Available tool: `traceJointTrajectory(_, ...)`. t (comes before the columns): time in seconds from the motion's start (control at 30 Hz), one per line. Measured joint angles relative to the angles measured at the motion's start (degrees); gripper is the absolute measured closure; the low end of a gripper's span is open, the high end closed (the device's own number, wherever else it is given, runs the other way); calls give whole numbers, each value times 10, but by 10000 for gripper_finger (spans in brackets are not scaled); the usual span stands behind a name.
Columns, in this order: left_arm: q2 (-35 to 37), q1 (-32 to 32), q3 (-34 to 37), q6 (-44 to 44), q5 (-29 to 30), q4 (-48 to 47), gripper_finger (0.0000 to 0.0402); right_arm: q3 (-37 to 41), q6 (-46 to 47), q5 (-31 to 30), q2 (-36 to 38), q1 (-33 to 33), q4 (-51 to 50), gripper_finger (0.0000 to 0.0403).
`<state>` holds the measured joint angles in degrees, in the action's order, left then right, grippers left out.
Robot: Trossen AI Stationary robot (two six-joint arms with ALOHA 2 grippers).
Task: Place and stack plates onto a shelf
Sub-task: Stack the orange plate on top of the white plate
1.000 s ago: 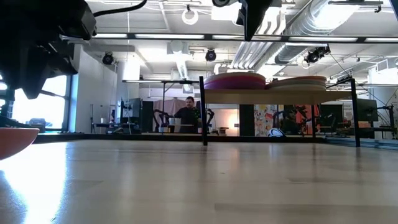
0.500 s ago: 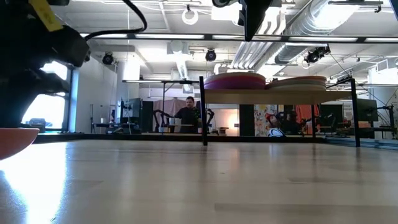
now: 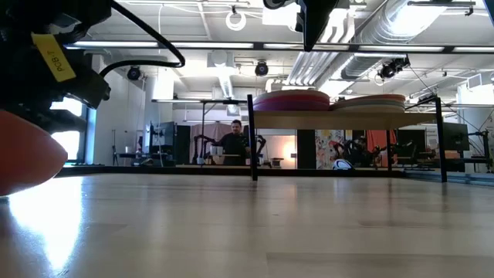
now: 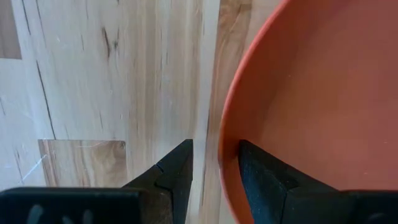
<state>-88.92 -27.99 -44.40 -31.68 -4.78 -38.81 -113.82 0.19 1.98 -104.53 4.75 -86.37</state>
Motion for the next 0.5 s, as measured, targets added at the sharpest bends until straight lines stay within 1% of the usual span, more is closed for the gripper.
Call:
traceJointTrajectory(0.1, 0, 0, 0, 0, 0, 1, 286, 0, 0, 0, 0, 0, 0, 352)
traceJointTrajectory(0.17, 1, 0, 0, 4, 0, 1, 295, 0, 0, 0, 0, 0, 0, 352)
traceJointTrajectory(0.27, 1, -2, 0, 4, 0, 1, 320, 0, 0, 0, 0, 0, 4, 352)
traceJointTrajectory(0.43, 2, -2, -1, 7, -10, 2, 378, 0, -1, 0, 0, 0, 9, 352)
traceJointTrajectory(0.5, 4, -2, -2, 6, -16, 3, 392, 0, -1, 0, 0, 0, 9, 352)
